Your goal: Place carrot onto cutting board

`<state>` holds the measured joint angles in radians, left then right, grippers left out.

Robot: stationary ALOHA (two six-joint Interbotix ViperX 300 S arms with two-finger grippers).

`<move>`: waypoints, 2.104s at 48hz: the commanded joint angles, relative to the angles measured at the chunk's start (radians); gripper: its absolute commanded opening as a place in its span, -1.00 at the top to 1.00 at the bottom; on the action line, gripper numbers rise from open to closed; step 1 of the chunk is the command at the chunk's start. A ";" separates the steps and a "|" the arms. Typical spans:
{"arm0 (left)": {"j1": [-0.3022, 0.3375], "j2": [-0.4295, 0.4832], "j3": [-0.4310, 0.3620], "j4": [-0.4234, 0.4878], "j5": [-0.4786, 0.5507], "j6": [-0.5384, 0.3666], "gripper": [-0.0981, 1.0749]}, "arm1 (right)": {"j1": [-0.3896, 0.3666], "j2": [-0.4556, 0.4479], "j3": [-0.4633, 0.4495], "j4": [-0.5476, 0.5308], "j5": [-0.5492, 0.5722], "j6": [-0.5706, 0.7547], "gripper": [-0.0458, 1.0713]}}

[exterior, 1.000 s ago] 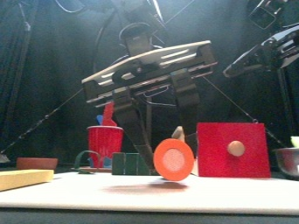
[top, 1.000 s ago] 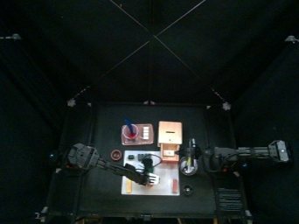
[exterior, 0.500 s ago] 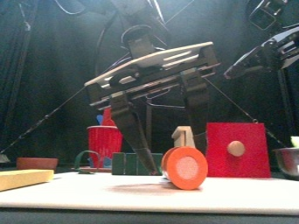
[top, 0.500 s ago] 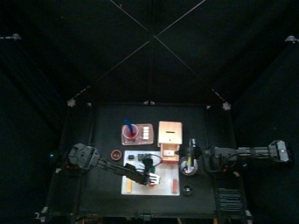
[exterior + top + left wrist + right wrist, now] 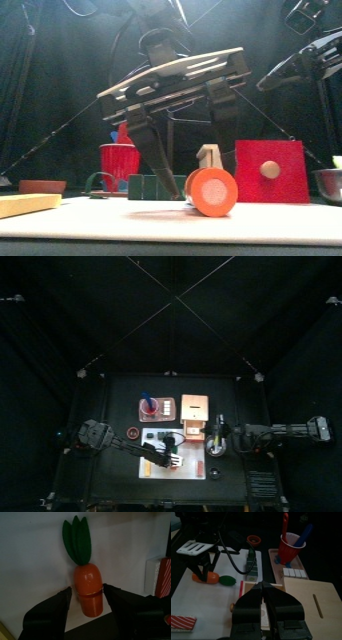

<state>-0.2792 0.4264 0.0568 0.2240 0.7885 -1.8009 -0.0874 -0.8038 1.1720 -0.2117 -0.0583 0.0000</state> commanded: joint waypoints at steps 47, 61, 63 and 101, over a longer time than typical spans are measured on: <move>-0.014 -0.563 0.339 0.239 -0.250 0.916 -0.64 | 0.046 -0.021 -0.035 0.046 -0.041 0.006 0.84; -0.017 -0.888 0.661 0.592 -0.407 0.893 -0.64 | 0.072 -0.026 -0.051 0.058 -0.061 0.006 0.84; -0.008 -0.933 0.704 0.615 -0.434 0.879 -0.64 | 0.075 -0.026 -0.055 0.058 -0.071 0.006 0.84; 0.216 -1.149 1.000 0.719 -0.825 0.904 -0.64 | 0.044 -0.015 -0.041 0.008 -0.094 -0.003 0.84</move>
<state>-0.0721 -0.7225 1.0707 0.9403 -0.0307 -0.9020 -0.0337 -0.8207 1.1443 -0.1933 -0.1442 -0.0015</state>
